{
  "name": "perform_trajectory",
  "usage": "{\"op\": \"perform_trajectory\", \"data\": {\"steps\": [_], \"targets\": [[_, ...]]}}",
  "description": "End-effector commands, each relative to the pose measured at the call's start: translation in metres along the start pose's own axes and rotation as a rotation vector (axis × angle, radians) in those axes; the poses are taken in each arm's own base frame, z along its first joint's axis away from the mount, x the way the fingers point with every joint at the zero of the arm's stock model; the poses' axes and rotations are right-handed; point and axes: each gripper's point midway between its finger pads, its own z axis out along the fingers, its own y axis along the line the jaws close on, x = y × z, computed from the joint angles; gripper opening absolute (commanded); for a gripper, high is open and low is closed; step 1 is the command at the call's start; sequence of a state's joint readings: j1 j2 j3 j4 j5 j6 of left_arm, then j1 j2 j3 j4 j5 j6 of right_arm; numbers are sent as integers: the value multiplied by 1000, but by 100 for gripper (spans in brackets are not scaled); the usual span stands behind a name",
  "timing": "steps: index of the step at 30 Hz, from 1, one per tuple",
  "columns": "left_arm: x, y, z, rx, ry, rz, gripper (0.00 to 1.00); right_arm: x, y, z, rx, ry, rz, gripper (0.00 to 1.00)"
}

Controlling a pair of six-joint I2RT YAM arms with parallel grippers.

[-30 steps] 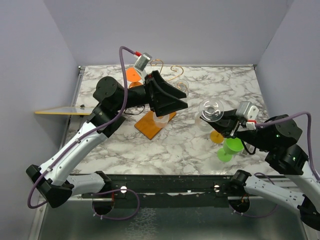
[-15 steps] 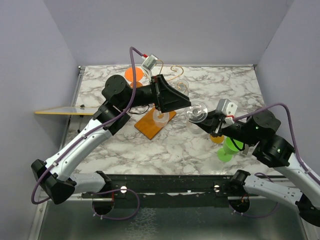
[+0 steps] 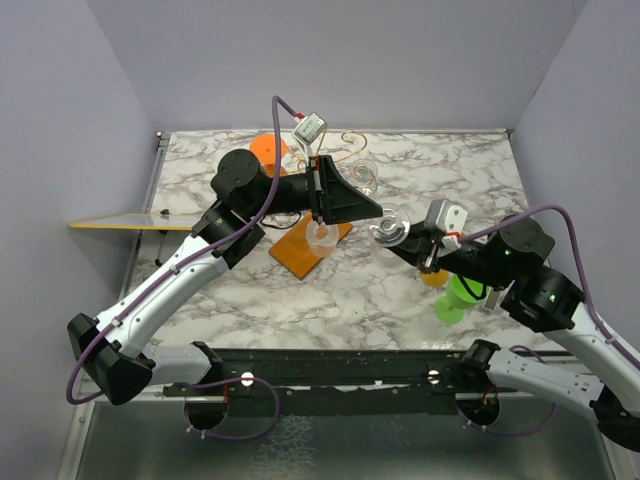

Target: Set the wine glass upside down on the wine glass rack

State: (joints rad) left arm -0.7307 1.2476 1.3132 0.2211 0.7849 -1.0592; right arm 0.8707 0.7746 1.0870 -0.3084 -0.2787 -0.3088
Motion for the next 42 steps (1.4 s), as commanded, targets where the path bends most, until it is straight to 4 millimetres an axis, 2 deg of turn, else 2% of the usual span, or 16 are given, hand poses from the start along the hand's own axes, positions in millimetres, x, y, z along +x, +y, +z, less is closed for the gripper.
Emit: {"op": "perform_trajectory", "data": {"steps": [1, 8, 10, 12, 16, 21, 24, 32, 39, 42], "targets": [[15, -2, -2, 39, 66, -34, 25, -23, -2, -1, -11, -65, -41, 1], [25, 2, -3, 46, 111, -62, 24, -24, -3, 5, -27, -48, -60, 1], [26, 2, -3, 45, 114, -64, 15, -23, -3, 7, -29, -43, -63, 1], [26, 1, -4, 47, 111, -56, 0, -23, -4, 8, -29, -39, -63, 1], [24, -5, -6, 54, 99, -36, 0, -22, -2, 7, -32, -40, -37, 1], [23, -17, -9, 81, 103, -36, 0, -33, 5, -2, -52, -74, 15, 33], [19, -33, -12, 113, 101, -13, 0, -43, 8, -10, -58, -105, 32, 46], [3, -76, -18, 195, 71, 84, 0, -75, 12, -35, -58, -214, 19, 64], [-25, -109, -17, 241, -19, 259, 0, -106, 2, -65, 35, -369, -3, 70], [-42, -117, -14, 242, -57, 344, 0, -116, -6, -79, 100, -427, -1, 74]]}}
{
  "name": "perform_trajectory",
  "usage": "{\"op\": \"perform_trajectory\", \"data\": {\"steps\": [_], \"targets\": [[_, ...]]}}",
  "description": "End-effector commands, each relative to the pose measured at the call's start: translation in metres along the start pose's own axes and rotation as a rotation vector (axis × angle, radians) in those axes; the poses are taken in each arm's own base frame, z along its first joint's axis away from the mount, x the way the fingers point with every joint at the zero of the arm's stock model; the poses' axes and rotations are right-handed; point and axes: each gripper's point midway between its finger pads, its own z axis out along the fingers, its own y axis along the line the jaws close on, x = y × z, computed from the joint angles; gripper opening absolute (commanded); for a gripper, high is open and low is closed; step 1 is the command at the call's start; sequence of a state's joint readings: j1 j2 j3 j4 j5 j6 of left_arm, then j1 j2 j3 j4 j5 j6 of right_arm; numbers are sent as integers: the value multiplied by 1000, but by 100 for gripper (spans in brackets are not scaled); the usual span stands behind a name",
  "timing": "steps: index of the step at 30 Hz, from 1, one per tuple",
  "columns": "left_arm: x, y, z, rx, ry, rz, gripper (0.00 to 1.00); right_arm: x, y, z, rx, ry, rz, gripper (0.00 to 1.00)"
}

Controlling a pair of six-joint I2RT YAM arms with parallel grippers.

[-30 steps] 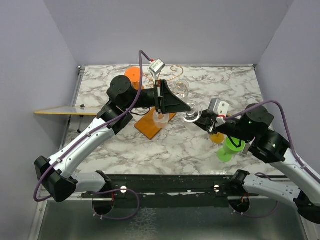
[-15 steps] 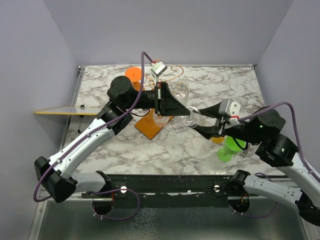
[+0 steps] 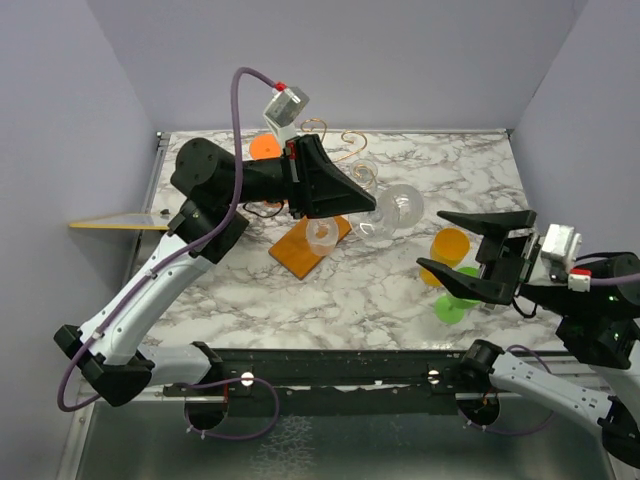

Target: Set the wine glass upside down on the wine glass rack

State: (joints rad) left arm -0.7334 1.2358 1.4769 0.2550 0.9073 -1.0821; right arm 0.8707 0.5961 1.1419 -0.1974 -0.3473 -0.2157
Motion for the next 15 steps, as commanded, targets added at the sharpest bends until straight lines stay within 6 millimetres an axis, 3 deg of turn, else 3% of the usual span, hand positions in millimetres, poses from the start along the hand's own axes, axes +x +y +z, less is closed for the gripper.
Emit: {"op": "perform_trajectory", "data": {"steps": [1, 3, 8, 15], "targets": [[-42, -27, 3, 22, -93, 247, 0, -25, -13, -11, 99, -108, -1, 77], [-67, -11, 5, -55, -107, 283, 0, -31, -17, -16, 124, -125, -5, 79], [-137, 9, -24, -118, -236, 292, 0, -34, -20, -18, 141, -135, -1, 81], [-180, 40, -43, -210, -312, 299, 0, -24, -19, -8, 122, -93, -1, 81]]}}
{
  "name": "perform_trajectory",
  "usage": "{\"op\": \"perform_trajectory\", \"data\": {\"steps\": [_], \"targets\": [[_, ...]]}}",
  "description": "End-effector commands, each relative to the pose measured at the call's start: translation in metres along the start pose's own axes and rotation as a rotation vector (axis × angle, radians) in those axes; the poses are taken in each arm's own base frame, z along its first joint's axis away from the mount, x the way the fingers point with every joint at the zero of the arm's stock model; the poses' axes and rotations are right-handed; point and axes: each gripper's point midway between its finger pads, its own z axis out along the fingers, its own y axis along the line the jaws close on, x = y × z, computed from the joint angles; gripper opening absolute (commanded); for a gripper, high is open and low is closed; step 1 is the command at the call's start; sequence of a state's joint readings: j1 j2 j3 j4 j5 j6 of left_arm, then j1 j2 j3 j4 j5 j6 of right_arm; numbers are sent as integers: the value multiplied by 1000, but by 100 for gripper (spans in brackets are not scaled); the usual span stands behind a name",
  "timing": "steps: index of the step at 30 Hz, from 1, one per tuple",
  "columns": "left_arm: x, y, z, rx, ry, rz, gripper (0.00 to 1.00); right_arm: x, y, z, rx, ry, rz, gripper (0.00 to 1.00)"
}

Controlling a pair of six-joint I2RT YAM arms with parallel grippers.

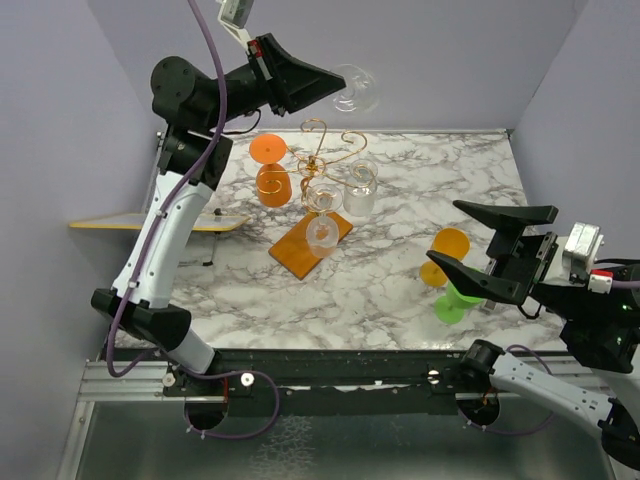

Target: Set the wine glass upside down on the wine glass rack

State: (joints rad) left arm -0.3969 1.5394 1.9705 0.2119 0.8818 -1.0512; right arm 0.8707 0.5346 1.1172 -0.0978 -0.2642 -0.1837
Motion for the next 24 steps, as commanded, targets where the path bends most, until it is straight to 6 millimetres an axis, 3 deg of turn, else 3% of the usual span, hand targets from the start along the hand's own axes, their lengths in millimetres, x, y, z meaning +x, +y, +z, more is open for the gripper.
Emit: {"op": "perform_trajectory", "data": {"steps": [1, 8, 16, 24], "targets": [[-31, 9, -8, -51, -80, 35, 0, 9, -3, 7, 13, 24, 6, 81], [-55, 83, -37, -279, -147, -3, 0, 19, -1, 7, 8, 41, 18, 81], [-70, 153, -75, -497, -283, -127, 0, 25, 1, 5, 10, 48, 26, 81], [-59, 205, -97, -602, -396, -318, 0, 33, -2, 6, 32, 65, 41, 81]]}}
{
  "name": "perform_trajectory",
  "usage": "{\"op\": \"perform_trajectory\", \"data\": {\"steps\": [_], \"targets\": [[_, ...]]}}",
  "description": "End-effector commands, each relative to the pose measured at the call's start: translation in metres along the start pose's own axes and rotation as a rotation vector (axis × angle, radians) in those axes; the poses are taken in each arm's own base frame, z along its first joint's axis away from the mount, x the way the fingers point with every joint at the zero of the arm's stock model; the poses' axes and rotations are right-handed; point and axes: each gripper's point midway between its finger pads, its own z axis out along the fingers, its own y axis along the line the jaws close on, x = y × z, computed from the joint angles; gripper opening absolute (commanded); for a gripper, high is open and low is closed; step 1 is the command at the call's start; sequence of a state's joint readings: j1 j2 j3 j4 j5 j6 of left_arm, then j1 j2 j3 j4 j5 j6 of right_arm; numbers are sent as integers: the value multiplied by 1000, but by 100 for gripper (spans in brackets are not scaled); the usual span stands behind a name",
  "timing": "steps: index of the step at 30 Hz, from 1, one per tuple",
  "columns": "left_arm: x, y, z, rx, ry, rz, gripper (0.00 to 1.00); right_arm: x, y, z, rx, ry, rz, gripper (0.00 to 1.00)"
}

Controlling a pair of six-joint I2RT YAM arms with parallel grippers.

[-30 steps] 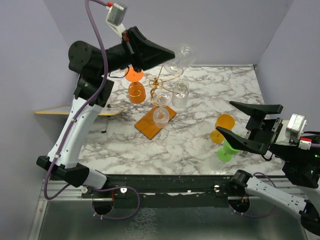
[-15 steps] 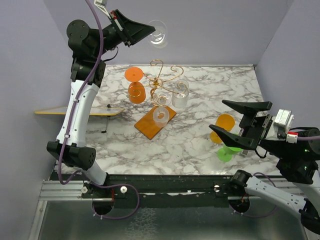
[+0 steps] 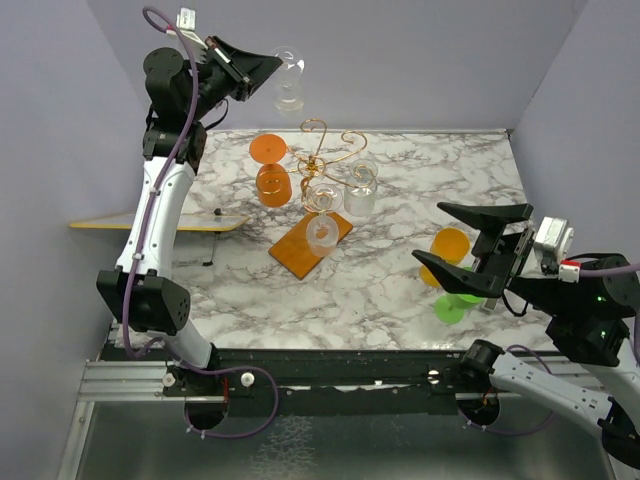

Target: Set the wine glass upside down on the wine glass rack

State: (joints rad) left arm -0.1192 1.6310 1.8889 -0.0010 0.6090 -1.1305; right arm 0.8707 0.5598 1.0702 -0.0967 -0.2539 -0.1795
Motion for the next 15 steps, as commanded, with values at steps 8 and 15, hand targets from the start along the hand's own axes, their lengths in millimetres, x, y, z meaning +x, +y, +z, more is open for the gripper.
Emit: {"op": "perform_trajectory", "data": {"steps": [8, 15], "targets": [[-7, 53, 1, -194, -131, -175, 0, 6, -5, -2, 48, -4, 28, 81], [15, 74, 2, -301, -81, -255, 0, 12, -9, 2, 66, 10, 40, 81]]}}
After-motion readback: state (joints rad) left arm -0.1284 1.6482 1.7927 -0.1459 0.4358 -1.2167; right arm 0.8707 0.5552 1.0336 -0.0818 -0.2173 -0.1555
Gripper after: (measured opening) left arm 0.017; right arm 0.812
